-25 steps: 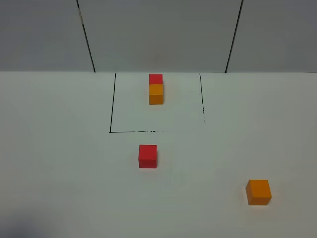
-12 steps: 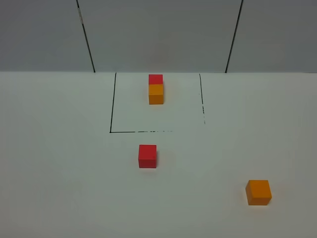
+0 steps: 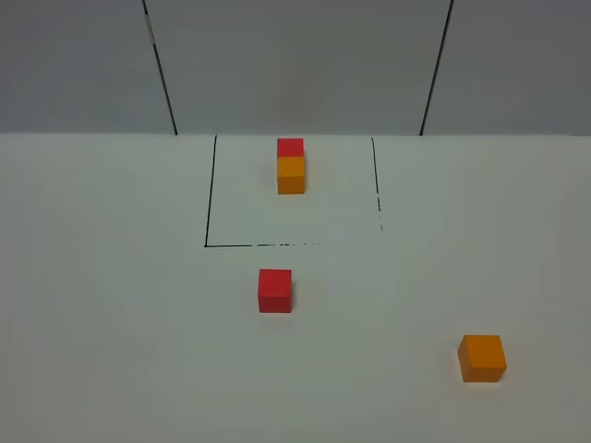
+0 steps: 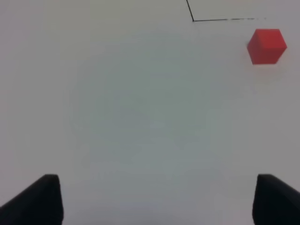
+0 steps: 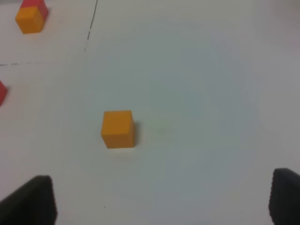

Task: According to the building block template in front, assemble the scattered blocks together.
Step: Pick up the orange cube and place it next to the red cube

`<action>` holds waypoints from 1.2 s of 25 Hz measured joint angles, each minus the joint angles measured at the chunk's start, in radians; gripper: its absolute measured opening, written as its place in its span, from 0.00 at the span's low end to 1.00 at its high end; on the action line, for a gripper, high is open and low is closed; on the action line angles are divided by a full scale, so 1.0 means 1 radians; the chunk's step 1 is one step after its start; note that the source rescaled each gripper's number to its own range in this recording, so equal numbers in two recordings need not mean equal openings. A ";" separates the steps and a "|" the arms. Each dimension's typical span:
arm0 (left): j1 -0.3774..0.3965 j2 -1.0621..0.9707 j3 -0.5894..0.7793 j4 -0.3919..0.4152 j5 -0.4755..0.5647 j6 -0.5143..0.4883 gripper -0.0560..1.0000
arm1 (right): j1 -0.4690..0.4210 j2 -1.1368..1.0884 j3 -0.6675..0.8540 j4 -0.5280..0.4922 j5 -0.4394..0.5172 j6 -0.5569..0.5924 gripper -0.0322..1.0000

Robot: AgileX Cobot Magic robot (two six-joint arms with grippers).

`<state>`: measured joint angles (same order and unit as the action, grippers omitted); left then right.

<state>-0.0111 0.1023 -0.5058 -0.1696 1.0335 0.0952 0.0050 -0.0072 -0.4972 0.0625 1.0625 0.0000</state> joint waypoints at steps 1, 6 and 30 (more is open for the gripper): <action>0.000 -0.001 0.000 -0.001 0.000 0.002 0.73 | 0.000 0.000 0.000 0.000 0.000 0.000 0.82; 0.000 -0.004 0.000 -0.002 0.002 0.003 0.70 | 0.000 0.000 0.000 0.000 0.000 0.000 0.82; 0.000 -0.108 0.001 -0.002 0.003 0.003 0.69 | 0.000 0.000 0.000 0.000 -0.001 0.000 0.82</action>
<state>-0.0111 -0.0054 -0.5047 -0.1716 1.0365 0.0982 0.0050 -0.0072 -0.4972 0.0625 1.0616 0.0000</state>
